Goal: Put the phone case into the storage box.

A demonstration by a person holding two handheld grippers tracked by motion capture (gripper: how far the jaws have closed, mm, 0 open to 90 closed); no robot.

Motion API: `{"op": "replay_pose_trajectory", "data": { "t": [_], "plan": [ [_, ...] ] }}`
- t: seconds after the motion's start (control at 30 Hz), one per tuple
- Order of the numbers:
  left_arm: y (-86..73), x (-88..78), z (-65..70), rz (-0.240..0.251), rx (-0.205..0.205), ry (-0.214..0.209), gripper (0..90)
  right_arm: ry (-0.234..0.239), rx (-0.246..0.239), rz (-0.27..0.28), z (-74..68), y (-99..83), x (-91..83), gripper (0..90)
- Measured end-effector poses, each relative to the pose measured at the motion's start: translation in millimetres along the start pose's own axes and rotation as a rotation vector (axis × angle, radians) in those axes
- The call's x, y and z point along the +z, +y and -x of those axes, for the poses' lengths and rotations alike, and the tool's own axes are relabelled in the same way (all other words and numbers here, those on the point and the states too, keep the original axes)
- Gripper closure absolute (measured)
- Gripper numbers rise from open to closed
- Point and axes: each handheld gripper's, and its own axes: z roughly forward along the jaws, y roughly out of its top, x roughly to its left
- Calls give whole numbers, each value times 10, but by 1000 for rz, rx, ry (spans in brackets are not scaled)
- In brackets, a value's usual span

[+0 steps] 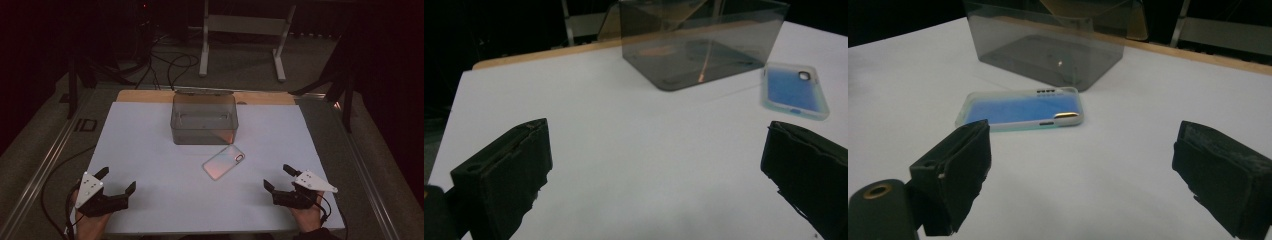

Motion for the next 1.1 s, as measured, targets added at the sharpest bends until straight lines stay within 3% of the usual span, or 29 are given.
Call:
{"op": "replay_pose_trajectory", "data": {
  "t": [0.37,0.8,1.1],
  "plan": [
    [-7,6,15,20,13,24,9,10,-8,-14,-14,-6,22,87],
    [133,14,-30,37,-16,-1,5,22,-13,-13,-21,-7,58,87],
    [219,86,9,22,12,-7,5,16,-15,-34,-8,-17,82,87]
  ]
}}
